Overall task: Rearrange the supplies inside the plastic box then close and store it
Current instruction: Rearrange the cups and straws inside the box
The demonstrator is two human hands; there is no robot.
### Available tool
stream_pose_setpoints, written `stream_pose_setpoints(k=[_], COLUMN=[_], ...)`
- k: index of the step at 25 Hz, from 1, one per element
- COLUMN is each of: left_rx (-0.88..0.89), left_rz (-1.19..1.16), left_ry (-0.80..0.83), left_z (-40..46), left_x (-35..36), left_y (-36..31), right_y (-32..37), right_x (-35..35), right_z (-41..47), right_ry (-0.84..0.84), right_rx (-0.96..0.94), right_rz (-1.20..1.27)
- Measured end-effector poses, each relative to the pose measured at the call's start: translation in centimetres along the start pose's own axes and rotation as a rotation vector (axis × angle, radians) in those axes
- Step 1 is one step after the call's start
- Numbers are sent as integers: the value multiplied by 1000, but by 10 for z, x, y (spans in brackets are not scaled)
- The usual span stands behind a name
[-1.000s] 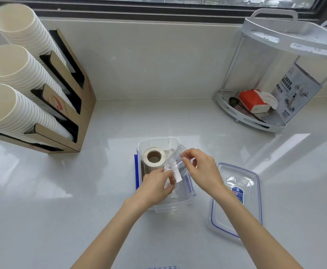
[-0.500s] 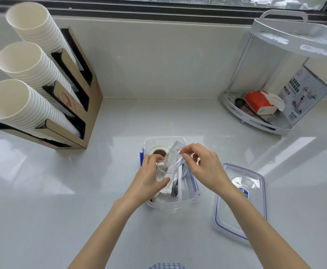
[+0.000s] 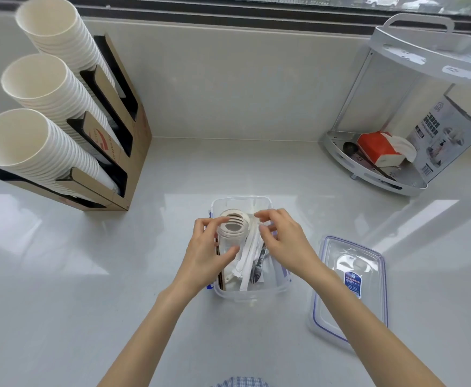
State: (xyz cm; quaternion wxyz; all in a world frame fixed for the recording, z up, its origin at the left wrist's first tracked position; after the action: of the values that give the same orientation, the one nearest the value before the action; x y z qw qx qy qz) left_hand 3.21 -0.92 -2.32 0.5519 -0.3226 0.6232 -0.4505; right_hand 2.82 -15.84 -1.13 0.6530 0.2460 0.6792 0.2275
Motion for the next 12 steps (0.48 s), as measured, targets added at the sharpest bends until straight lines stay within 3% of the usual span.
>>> stream_pose_setpoints(k=[6, 8, 12], left_rx=[-19, -21, -28], left_rz=[-16, -36, -38], left_ry=[-49, -51, -36], left_z=[5, 4, 3], left_x=[-9, -10, -9], left_y=[0, -1, 0], right_y=[-25, -31, -33], right_x=[64, 79, 92], right_z=[0, 7, 18], right_ry=[517, 520, 363], right_rx=[310, 431, 593], right_rz=[-437, -497, -586])
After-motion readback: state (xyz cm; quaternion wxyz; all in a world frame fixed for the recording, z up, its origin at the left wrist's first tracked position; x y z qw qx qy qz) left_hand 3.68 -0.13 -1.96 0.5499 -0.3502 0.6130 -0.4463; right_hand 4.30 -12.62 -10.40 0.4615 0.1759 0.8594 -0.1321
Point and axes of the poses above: each hand's wrist, its own z-axis towards the middle knuckle, its own x-axis out of the palm, y = z × x, the point moved 7 cm from there along z, towards the middle knuckle, and after that the axes turned 10 degrees about -z, right-handed, at the moved point
